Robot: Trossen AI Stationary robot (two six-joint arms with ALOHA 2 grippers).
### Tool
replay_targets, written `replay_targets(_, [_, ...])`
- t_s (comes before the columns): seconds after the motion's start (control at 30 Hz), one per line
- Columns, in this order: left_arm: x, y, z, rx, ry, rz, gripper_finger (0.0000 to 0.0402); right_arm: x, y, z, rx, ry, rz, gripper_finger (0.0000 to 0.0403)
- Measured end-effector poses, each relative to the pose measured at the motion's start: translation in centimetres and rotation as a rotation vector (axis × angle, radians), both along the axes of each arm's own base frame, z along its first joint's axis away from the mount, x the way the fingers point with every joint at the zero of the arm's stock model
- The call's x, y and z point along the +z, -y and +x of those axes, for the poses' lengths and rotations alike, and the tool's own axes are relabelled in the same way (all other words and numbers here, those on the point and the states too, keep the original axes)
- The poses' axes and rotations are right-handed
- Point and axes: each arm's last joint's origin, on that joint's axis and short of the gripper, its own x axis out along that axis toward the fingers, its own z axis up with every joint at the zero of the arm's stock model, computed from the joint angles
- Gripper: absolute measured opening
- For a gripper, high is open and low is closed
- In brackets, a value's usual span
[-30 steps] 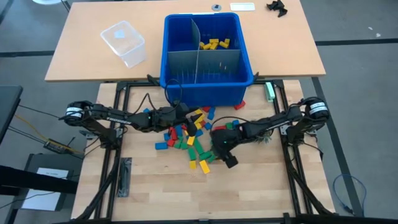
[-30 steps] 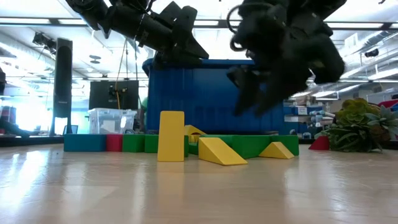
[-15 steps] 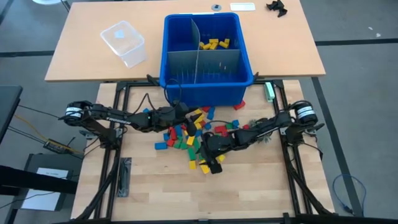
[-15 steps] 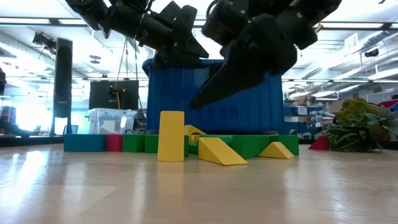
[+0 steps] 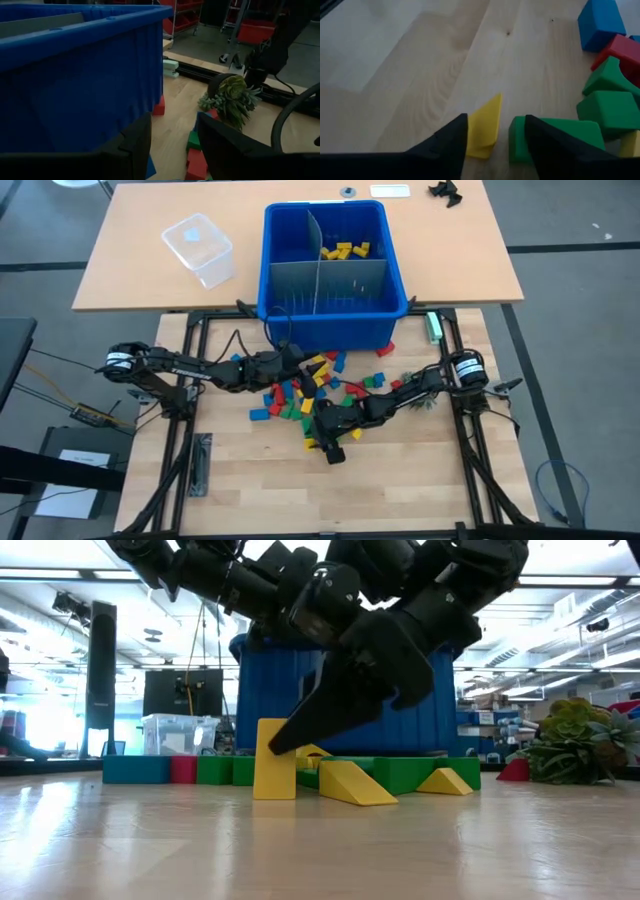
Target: Sort Items/Unsort Items
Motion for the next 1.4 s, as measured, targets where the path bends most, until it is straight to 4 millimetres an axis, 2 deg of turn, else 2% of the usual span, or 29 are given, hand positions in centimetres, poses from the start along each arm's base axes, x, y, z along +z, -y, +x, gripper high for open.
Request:
replay_targets(0.3, [0.0, 0.0, 0.0, 0.001, 0.002, 0.000, 0.0168, 0.1, 0.1, 0.0, -0.008, 0.001, 0.002, 0.0029])
replay_targets(0.37, [0.0, 0.0, 0.0, 0.001, 0.002, 0.000, 0.0168, 0.2, 0.1, 0.0, -0.008, 0.005, 0.003, 0.0018])
replay_targets(0.47, [0.0, 0.0, 0.0, 0.001, 0.002, 0.000, 0.0168, 0.2, -0.1, 0.0, -0.015, 0.005, 0.010, 0.0024])
replay_targets(0.6, [0.0, 0.0, 0.0, -0.001, 0.002, 0.000, 0.0168, 1.3, -0.4, -0.7, -0.033, -0.021, -0.023, 0.0017])
replay_targets(0.87, [0.0, 0.0, 0.0, -0.001, 0.001, 0.000, 0.0168, 7.1, -0.1, -3.4, -0.040, -0.008, -0.091, 0.0017])
replay_targets(1.1, [0.0, 0.0, 0.0, -0.001, 0.000, 0.000, 0.0168, 13.2, 0.6, -7.5, -0.018, 0.032, -0.100, 0.0017])
replay_targets(1.3, [0.0, 0.0, 0.0, -0.001, 0.002, 0.000, 0.0168, 18.3, 3.0, -11.5, -0.060, 0.125, -0.096, 0.0017])
replay_targets(1.4, [0.0, 0.0, 0.0, -0.001, 0.001, 0.000, 0.0168, 20.2, 4.9, -13.6, -0.158, 0.151, -0.077, 0.0017])
